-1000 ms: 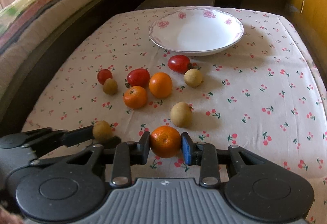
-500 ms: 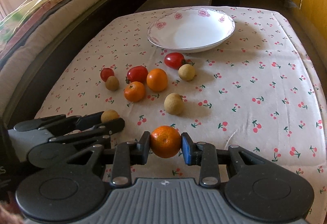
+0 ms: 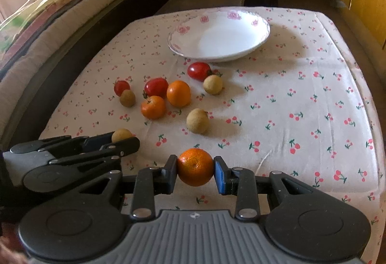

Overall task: Organize fruits
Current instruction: 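Carry the brown fruit and the mandarin in both tools over the white plate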

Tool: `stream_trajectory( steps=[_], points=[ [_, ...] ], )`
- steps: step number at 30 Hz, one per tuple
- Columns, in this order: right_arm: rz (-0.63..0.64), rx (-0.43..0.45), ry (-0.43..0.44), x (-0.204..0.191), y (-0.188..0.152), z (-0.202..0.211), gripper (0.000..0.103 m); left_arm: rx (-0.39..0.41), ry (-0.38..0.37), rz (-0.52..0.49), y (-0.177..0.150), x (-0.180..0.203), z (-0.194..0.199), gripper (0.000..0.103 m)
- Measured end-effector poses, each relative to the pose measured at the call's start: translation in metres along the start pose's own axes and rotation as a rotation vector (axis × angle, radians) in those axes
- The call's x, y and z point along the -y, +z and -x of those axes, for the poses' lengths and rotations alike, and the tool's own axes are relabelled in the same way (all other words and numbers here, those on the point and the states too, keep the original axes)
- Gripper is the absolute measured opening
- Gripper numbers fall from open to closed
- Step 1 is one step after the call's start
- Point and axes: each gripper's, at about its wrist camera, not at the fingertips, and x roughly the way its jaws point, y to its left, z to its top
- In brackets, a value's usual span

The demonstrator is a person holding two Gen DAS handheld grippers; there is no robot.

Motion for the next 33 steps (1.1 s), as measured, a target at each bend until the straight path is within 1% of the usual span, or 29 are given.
stream_trajectory(
  steps=[8,15,20,28,33],
  points=[
    [-0.007,0.043,-0.003,0.002,0.015,0.01,0.033,0.037,-0.027,0.009,0.018,0.008,0.012,0.035],
    [-0.001,0.073,-0.006,0.002,0.037,0.009,0.033,0.076,-0.042,0.005,0.045,0.016,0.011,0.035],
    [-0.01,0.087,-0.018,0.012,0.057,0.004,0.033,0.088,-0.06,0.014,0.066,0.019,0.002,0.035],
    [-0.022,0.098,-0.039,0.027,0.087,-0.011,0.033,0.096,-0.047,0.0,0.095,0.025,-0.021,0.035],
    [-0.006,0.102,-0.048,0.032,0.107,-0.025,0.033,0.091,-0.034,0.002,0.112,0.023,-0.04,0.035]
  ],
)
